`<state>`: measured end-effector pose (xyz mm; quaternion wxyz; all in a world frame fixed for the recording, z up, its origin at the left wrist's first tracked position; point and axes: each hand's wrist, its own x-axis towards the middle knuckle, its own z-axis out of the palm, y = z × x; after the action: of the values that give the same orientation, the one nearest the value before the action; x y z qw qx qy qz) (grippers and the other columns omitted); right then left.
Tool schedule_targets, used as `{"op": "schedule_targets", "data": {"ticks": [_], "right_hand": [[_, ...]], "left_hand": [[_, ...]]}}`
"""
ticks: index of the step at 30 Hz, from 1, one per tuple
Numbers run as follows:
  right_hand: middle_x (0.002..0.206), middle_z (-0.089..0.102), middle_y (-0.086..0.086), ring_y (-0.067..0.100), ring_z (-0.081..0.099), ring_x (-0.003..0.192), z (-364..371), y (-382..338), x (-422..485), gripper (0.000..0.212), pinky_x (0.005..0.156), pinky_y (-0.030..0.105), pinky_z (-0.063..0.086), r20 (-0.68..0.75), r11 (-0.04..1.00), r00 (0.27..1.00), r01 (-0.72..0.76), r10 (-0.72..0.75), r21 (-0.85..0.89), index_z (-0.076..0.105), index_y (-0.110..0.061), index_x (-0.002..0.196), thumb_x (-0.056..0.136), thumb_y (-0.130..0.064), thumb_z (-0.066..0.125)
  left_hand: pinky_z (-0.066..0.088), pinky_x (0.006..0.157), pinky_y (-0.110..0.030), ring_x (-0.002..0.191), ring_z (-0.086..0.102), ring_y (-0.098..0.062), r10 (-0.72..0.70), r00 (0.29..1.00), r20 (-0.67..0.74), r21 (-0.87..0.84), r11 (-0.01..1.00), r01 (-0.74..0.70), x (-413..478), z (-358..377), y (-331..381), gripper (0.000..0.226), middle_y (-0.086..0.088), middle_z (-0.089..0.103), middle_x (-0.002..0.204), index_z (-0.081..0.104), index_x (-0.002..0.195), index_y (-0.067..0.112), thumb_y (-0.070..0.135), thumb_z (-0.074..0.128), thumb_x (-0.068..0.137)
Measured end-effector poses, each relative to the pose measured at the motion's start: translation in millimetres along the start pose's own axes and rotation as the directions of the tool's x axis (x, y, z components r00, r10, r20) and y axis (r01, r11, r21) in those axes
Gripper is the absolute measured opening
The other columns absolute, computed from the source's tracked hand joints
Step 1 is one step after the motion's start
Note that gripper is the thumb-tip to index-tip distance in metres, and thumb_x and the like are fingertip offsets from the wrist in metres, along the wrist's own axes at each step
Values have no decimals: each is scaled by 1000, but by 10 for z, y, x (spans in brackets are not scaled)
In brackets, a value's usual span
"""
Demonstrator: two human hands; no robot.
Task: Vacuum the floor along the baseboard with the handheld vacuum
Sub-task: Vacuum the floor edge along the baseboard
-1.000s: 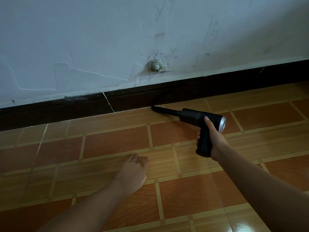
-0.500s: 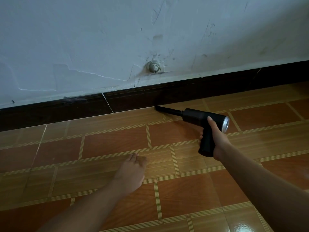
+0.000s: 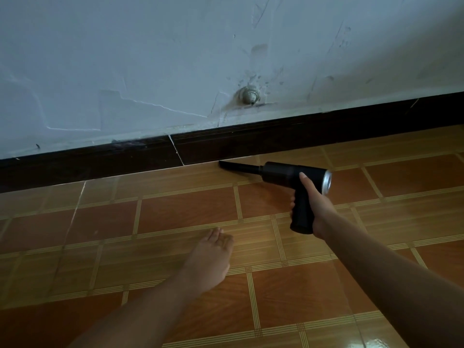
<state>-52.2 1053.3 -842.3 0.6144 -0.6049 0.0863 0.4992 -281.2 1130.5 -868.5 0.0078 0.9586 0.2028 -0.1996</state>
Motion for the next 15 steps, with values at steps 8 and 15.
{"op": "schedule_targets", "data": {"ticks": [8,15], "right_hand": [[67,60,6,16,58,54,316,121,62,57,51,28,49,48,999,999,-21,23,-45,58,-4,116,79,-47,67],[67,60,5,15,58,54,569,230,92,54,52,28,49,89,997,996,-16,23,-75,59,-4,114,81,-46,66]], "left_hand": [[7,118,-36,143,14,-28,13,1000,2,-27,1000,-13,14,6,-28,59,-20,20,153,14,146,3,25,39,98],[7,117,-37,143,13,-30,18,1000,-4,-44,999,-18,5,11,-36,56,-23,21,151,15,146,2,24,37,99]]}}
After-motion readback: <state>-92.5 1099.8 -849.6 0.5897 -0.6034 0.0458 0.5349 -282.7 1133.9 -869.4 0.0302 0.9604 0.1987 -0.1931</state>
